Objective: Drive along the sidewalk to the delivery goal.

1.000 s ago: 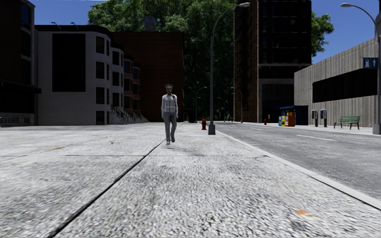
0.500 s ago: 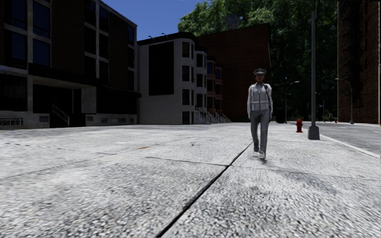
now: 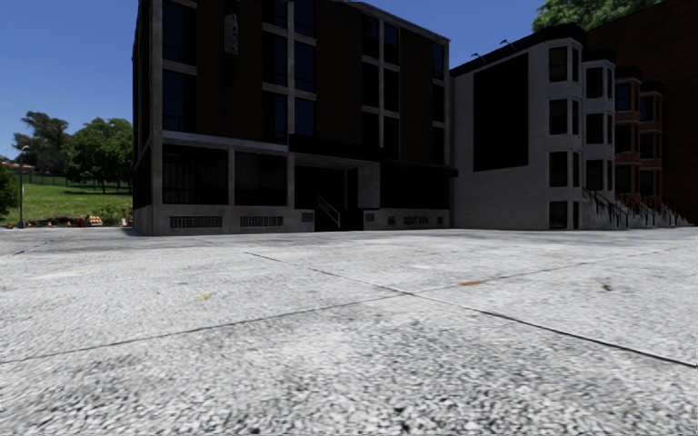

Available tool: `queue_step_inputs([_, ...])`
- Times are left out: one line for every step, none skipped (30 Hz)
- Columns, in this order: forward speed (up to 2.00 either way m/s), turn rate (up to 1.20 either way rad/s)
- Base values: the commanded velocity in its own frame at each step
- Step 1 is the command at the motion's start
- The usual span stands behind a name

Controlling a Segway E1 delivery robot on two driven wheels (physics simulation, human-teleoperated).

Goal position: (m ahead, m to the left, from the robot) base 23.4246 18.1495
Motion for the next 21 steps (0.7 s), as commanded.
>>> queue_step_inputs([2.0,0.3])
queue_step_inputs([2.0,0.29])
queue_step_inputs([2.0,0.29])
queue_step_inputs([2.0,0.29])
queue_step_inputs([2.0,0.29])
queue_step_inputs([2.0,0.29])
queue_step_inputs([2.0,0.29])
queue_step_inputs([2.0,0.29])
queue_step_inputs([2.0,0.54])
queue_step_inputs([2.0,0.79])
queue_step_inputs([2.0,1.2])
queue_step_inputs([2.0,1.2])
queue_step_inputs([2.0,1.2])
queue_step_inputs([2.0,1.2])
queue_step_inputs([2.0,1.2])
queue_step_inputs([2.0,1.2])
queue_step_inputs([2.0,1.2])
queue_step_inputs([2.0,1.2])
queue_step_inputs([2.0,1.2])
queue_step_inputs([2.0,1.2])
queue_step_inputs([2.0,1.2])
